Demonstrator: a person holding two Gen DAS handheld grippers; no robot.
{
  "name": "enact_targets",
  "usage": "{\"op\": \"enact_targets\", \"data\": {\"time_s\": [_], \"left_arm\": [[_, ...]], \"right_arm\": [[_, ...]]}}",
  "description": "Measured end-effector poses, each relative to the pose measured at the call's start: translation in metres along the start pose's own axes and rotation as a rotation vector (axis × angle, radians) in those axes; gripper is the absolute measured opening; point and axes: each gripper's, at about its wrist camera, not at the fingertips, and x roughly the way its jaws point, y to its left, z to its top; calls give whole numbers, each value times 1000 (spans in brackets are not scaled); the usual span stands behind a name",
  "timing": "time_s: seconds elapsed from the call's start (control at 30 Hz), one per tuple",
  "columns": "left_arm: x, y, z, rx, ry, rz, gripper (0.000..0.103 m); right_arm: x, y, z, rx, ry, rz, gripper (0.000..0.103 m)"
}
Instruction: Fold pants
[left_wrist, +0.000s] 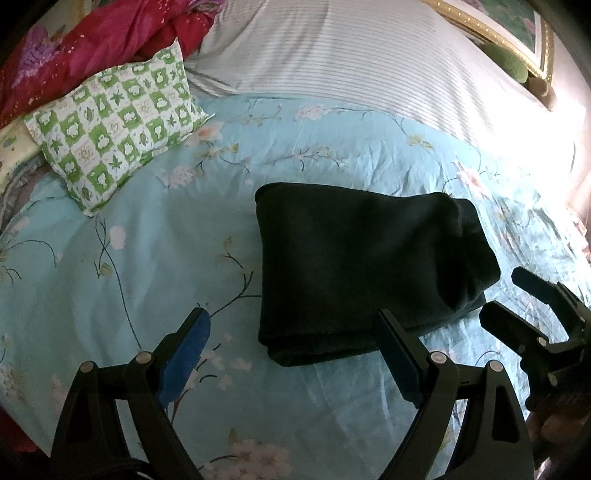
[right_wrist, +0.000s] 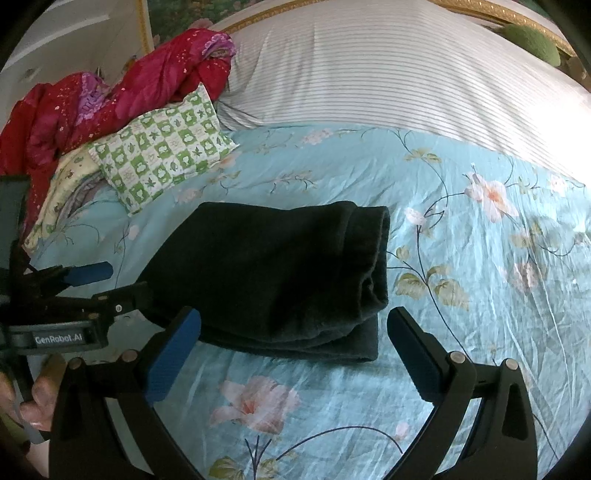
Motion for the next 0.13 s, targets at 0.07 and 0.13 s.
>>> {"op": "enact_targets", "data": {"time_s": [0.07,0.13], "left_arm": [[0,-2,1,3,2,1,90],[-1,-4,1,7,5,10,90]], "right_arm": [[0,-1,0,-1,0,3,101],[-2,1,0,-5,-6,5,101]]}}
